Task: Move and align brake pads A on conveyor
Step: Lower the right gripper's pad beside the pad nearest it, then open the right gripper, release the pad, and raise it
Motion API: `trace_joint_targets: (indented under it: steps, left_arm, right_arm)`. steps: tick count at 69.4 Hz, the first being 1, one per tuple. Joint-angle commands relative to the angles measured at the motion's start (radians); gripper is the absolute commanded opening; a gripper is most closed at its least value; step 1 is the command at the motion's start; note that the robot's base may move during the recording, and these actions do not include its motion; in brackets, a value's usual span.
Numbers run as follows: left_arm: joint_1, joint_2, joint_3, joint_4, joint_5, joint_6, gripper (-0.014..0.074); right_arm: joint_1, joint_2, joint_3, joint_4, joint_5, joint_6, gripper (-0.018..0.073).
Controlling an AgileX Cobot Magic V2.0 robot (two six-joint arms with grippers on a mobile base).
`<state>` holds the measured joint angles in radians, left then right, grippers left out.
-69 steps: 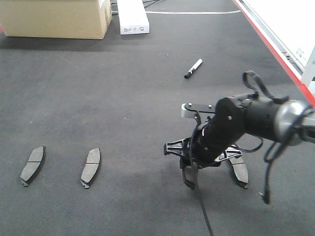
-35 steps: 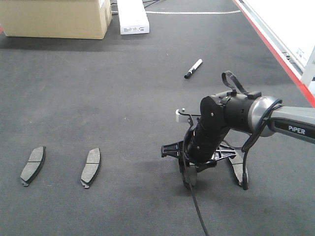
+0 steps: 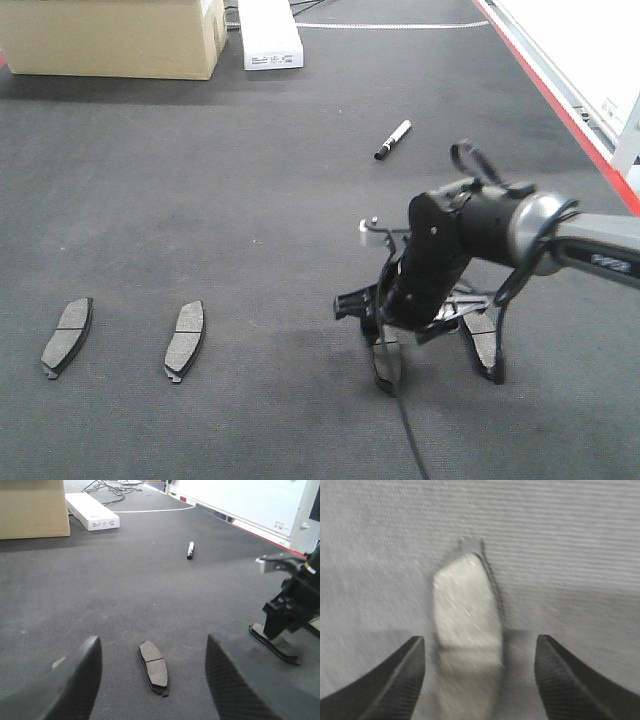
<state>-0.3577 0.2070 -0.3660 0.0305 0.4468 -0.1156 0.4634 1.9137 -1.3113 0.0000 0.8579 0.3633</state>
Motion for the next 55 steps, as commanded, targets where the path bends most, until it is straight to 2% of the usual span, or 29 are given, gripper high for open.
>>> trace_joint_targets:
  steps: [1,13,29,34,55]
  left_arm:
    - [-0.003,0.008,-0.022,-0.001,-0.073,-0.003,0.0451]
    - [-0.003,0.008,-0.022,-0.001,-0.073,-0.003,0.0451]
    - [-0.003,0.008,-0.022,-0.001,-0.073,-0.003,0.0451]
    - [-0.003,0.008,-0.022,-0.001,-0.073,-0.003,0.0451]
    - [-0.003,0.008,-0.022,-0.001,-0.073,-0.003,0.0451]
  right_arm:
    - [-0.002,-0.12,-0.027,-0.071,0.001,-0.003,0.047]
    - [-0.002,-0.288,-0.024,-0.183,0.012,-0.003,0.047]
    - [-0.002,-0.512,-0.015,-0.225,0.003,-0.06,0.047]
    - [-0.002,-0.589,0.036,-0.233,-0.042,-0.064,0.047]
    - [-0.002,-1.032,0.478,-0.265,-0.356,-0.036,0.047]
